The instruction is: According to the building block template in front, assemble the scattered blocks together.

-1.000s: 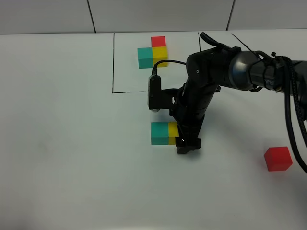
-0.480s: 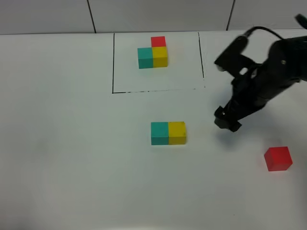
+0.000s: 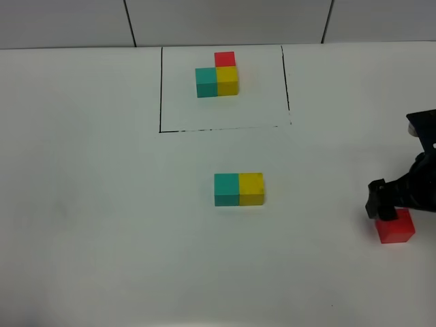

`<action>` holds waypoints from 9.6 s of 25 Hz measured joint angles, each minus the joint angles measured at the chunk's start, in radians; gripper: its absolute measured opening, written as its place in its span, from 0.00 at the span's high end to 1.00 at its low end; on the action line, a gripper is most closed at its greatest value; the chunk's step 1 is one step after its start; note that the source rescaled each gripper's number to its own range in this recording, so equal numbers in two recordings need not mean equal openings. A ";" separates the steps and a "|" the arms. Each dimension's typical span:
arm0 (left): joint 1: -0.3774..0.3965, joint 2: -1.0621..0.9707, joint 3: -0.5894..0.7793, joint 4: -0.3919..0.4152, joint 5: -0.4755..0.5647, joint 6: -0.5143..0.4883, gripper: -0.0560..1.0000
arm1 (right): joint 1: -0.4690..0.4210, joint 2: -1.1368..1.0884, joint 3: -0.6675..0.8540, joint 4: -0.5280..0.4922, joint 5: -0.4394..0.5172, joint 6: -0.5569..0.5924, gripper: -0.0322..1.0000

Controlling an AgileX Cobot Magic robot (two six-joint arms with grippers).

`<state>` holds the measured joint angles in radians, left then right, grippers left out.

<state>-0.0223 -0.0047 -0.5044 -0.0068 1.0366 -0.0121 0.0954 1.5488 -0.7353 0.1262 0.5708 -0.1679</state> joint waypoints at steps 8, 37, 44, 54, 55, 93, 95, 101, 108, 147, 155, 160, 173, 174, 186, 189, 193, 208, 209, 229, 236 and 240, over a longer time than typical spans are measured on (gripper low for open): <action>0.000 0.000 0.000 0.000 0.000 0.000 0.20 | -0.001 0.002 0.017 0.003 0.004 0.007 0.01; 0.000 0.000 0.000 0.000 0.000 -0.001 0.20 | -0.001 0.213 0.016 0.020 -0.136 -0.033 0.45; 0.000 0.000 0.000 0.000 0.000 -0.001 0.20 | -0.001 0.222 0.013 0.010 -0.146 -0.035 0.97; 0.000 0.000 0.000 0.000 0.000 -0.001 0.20 | 0.084 0.201 -0.140 0.012 -0.042 0.029 0.95; 0.000 0.000 0.000 0.000 0.000 -0.001 0.20 | 0.107 0.200 -0.182 0.004 -0.034 0.060 0.95; 0.000 0.000 0.000 0.000 0.000 0.000 0.20 | 0.465 0.713 -0.939 -0.126 0.278 0.665 0.95; 0.000 0.000 0.000 0.000 0.000 0.000 0.20 | 0.474 0.713 -0.939 -0.126 0.275 0.669 0.95; 0.000 0.000 0.000 0.000 0.000 0.000 0.20 | 0.490 0.733 -0.940 -0.133 0.268 0.702 0.95; 0.000 0.000 0.000 0.000 0.000 -0.001 0.20 | 0.496 0.739 -0.944 -0.136 0.263 0.713 0.95; 0.000 0.000 0.000 0.000 0.000 -0.001 0.20 | 0.522 0.745 -0.955 -0.158 0.308 0.747 0.95; 0.000 0.000 0.000 0.000 0.000 0.000 0.20 | 0.523 0.745 -0.955 -0.157 0.317 0.762 0.95; 0.000 0.000 0.000 0.000 0.000 0.000 0.20 | 0.524 0.745 -0.955 -0.158 0.317 0.768 0.95; 0.000 0.000 0.000 0.000 0.000 0.000 0.20 | 0.525 0.745 -0.955 -0.158 0.312 0.754 0.95; 0.000 0.000 0.000 0.000 0.000 0.000 0.20 | 0.525 0.745 -0.955 -0.158 0.312 0.753 0.95; 0.000 0.000 0.000 0.000 0.000 0.000 0.20 | 0.528 0.745 -0.955 -0.140 0.240 0.635 0.30; 0.000 0.000 0.000 0.000 0.000 0.000 0.20 | 0.528 0.748 -0.955 -0.151 0.207 0.588 0.07; 0.000 0.000 0.000 0.000 0.000 -0.001 0.20 | 0.521 0.736 -0.952 -0.158 0.182 0.539 0.01; 0.000 0.000 0.000 0.000 0.000 -0.001 0.20 | 0.186 0.545 -0.950 -0.031 0.220 0.224 0.00; 0.000 0.000 0.000 0.000 0.000 -0.001 0.20 | 0.154 0.536 -0.950 -0.025 0.236 0.210 0.00; 0.000 0.000 0.000 0.000 0.000 -0.001 0.20 | -0.011 0.077 -0.519 0.001 0.109 0.077 0.01; 0.000 0.000 0.000 0.000 0.000 -0.001 0.20 | -0.011 -0.236 -0.346 -0.022 0.146 0.077 0.02; 0.000 0.000 0.000 0.000 0.000 0.000 0.20 | -0.011 -0.443 -0.177 -0.043 0.150 0.077 0.02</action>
<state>-0.0223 -0.0047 -0.5044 -0.0068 1.0366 -0.0121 0.0847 1.1060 -0.9128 0.0829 0.7208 -0.0908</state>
